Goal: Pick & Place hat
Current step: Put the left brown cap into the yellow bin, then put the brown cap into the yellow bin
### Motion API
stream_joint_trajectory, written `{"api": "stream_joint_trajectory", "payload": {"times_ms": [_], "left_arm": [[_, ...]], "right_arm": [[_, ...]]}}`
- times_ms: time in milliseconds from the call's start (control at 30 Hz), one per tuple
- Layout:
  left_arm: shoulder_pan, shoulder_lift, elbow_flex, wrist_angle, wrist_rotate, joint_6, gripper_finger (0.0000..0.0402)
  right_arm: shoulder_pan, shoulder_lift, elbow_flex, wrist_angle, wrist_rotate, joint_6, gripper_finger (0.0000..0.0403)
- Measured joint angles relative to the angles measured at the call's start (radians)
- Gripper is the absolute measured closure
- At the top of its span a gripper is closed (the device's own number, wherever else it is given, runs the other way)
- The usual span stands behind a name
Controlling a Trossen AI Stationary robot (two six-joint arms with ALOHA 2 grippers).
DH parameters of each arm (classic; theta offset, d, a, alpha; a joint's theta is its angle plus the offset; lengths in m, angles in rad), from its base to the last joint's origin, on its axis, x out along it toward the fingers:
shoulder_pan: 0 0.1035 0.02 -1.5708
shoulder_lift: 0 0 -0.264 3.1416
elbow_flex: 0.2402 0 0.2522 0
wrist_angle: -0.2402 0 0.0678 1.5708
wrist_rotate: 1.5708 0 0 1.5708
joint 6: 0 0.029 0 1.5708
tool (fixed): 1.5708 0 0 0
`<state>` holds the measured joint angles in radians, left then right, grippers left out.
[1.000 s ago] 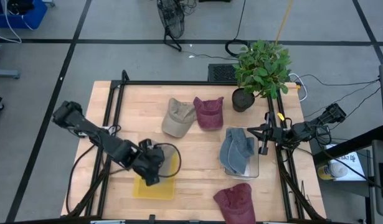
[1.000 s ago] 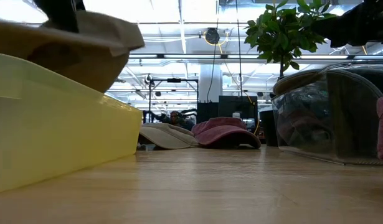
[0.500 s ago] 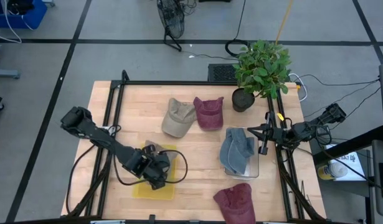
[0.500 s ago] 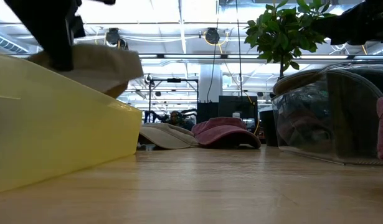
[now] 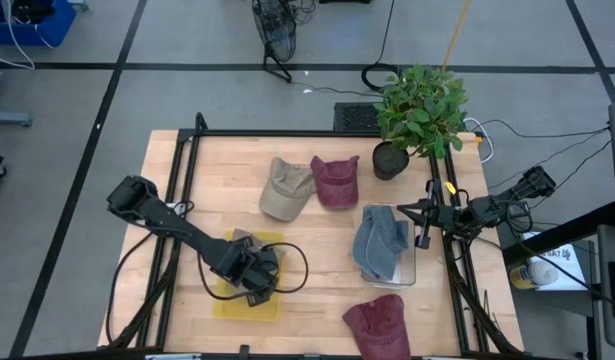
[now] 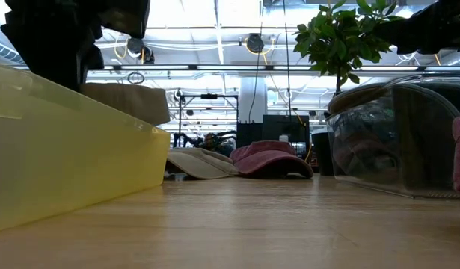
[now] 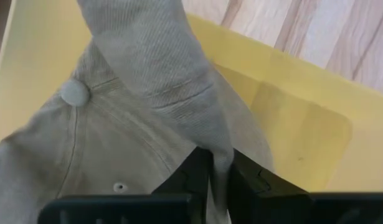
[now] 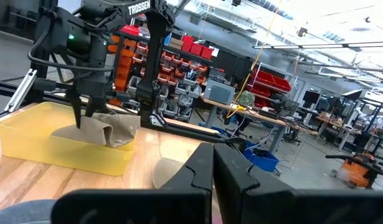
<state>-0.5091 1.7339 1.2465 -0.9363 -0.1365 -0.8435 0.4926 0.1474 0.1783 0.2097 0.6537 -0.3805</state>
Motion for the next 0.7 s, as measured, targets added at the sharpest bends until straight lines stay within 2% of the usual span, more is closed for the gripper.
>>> {"api": "stream_joint_trajectory", "payload": {"times_ms": [167, 433, 700], "left_arm": [[0.000, -0.008, 0.000, 0.001, 0.001, 0.002, 0.0319], [-0.003, -0.013, 0.000, -0.013, 0.024, 0.002, 0.0229], [0.005, -0.100, 0.000, -0.061, 0.029, 0.003, 0.0173]], "right_arm": [[0.000, 0.000, 0.000, 0.000, 0.000, 0.001, 0.0403], [0.000, 0.000, 0.000, 0.000, 0.000, 0.001, 0.0403], [0.000, 0.000, 0.000, 0.000, 0.000, 0.001, 0.0403]]}}
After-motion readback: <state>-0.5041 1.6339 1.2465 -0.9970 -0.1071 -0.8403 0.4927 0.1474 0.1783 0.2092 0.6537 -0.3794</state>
